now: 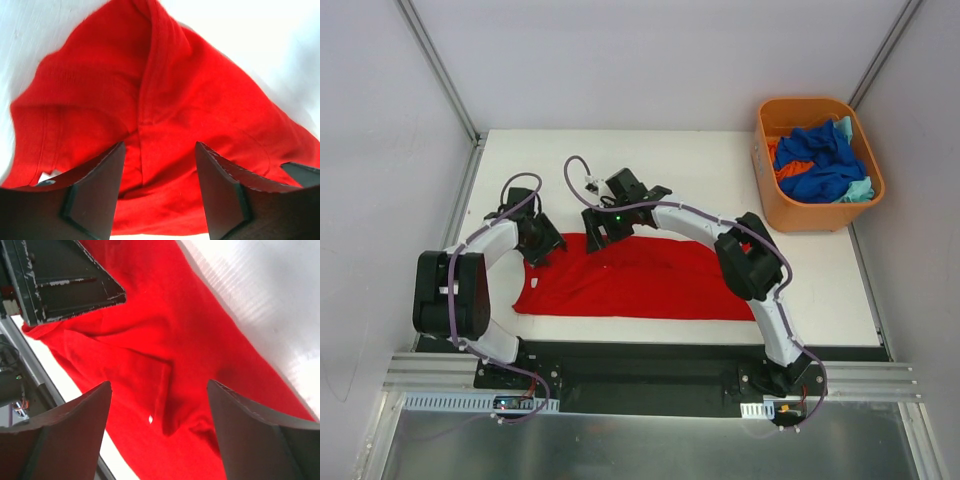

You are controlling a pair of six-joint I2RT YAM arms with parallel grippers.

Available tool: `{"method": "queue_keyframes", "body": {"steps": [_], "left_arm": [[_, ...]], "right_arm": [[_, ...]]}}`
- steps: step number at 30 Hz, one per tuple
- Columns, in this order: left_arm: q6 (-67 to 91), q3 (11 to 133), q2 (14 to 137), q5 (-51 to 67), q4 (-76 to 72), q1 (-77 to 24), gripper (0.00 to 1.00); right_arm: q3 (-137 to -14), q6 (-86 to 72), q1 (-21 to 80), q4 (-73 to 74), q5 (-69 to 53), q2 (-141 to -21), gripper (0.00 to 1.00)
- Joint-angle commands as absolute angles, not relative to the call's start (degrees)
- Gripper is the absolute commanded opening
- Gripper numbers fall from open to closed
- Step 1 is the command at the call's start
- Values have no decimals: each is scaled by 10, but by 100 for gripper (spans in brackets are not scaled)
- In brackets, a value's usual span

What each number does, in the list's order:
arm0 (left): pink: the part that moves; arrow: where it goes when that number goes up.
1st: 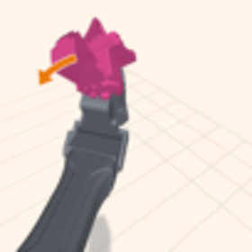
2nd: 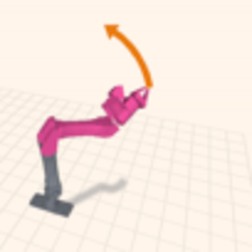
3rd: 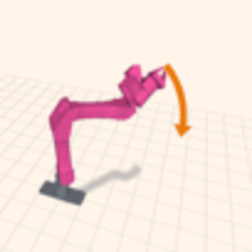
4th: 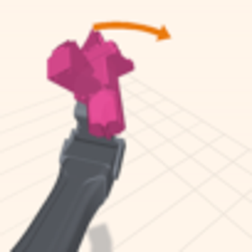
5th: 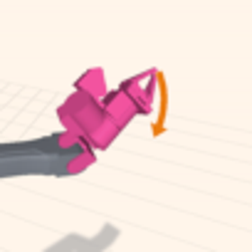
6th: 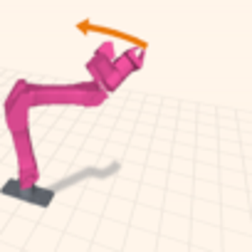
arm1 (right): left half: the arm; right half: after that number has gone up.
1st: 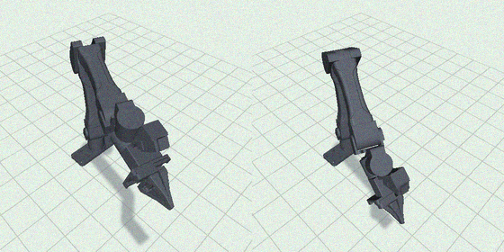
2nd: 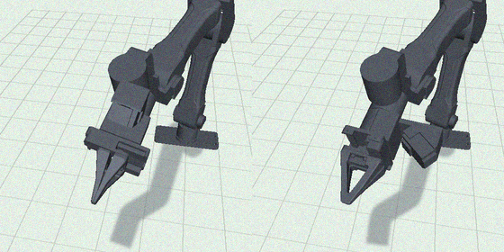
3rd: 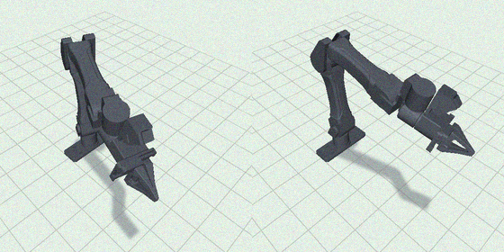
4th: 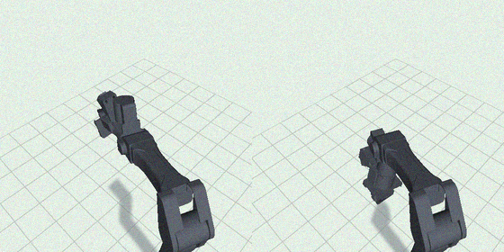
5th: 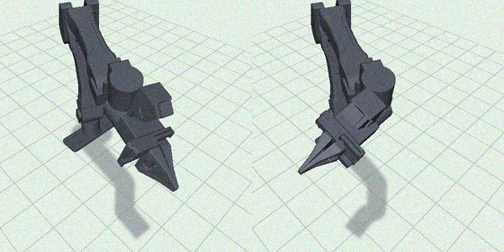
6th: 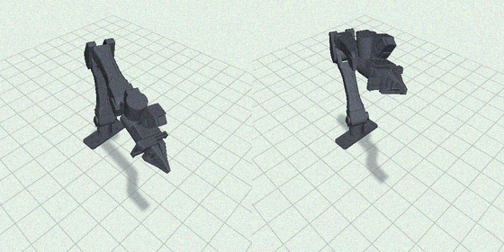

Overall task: Fold and stack the t-shirts
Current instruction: Fold the other side of the tshirt into a rectangle

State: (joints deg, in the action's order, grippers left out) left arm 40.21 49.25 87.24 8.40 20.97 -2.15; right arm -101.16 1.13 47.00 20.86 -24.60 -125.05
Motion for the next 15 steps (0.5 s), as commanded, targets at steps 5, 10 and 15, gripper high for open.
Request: {"method": "queue_keyframes", "body": {"steps": [5,10,15], "left_arm": [[377,530,935,63,223,-19,55],[374,540,950,52,229,-19,46],[374,543,954,44,235,-18,39]], "right_arm": [[-1056,16,497,219,-263,-1274,73],[-1029,8,498,220,-252,-1281,73],[-1014,5,504,214,-279,-1282,68]]}}
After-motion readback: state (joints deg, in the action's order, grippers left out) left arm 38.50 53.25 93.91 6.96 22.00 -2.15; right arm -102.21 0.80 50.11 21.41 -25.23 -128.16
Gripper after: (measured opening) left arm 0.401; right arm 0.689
